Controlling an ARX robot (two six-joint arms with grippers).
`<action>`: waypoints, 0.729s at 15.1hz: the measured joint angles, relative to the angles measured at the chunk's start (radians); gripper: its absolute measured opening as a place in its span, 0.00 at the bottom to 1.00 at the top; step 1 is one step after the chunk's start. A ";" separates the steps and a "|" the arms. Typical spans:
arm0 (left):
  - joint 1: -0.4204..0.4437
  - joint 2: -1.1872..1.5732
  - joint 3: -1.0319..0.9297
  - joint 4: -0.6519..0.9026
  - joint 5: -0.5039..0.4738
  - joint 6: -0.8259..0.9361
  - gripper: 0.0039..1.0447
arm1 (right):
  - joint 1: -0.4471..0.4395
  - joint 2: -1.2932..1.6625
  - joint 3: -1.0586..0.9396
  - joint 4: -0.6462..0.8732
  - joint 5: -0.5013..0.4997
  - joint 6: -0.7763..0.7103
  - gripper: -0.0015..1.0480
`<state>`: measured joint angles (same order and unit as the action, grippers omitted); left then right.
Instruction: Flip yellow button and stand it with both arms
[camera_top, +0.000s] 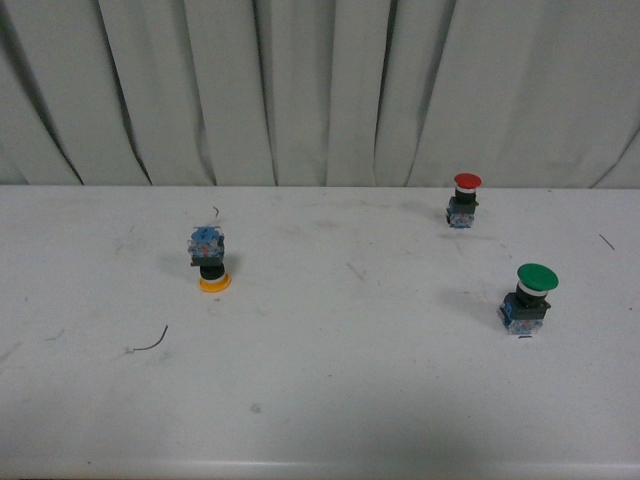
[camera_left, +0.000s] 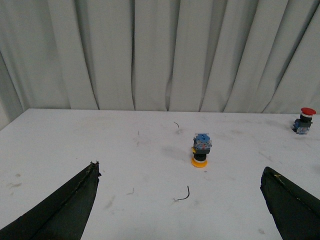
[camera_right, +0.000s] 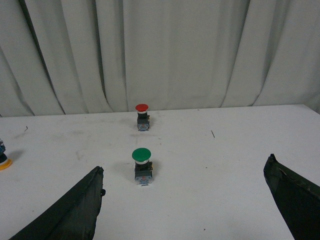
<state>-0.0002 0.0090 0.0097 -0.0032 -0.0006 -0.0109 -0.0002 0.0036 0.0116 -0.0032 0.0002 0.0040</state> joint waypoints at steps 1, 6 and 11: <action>0.000 0.000 0.000 0.000 0.000 0.000 0.94 | 0.000 0.000 0.000 0.000 0.000 0.000 0.94; 0.000 0.000 0.000 0.000 0.000 0.000 0.94 | 0.000 0.000 0.000 0.000 0.000 0.000 0.94; 0.000 0.000 0.000 0.000 0.000 0.000 0.94 | 0.000 0.000 0.000 0.000 0.000 0.000 0.94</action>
<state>-0.0002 0.0090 0.0097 -0.0032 -0.0006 -0.0109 -0.0002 0.0036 0.0116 -0.0032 -0.0002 0.0040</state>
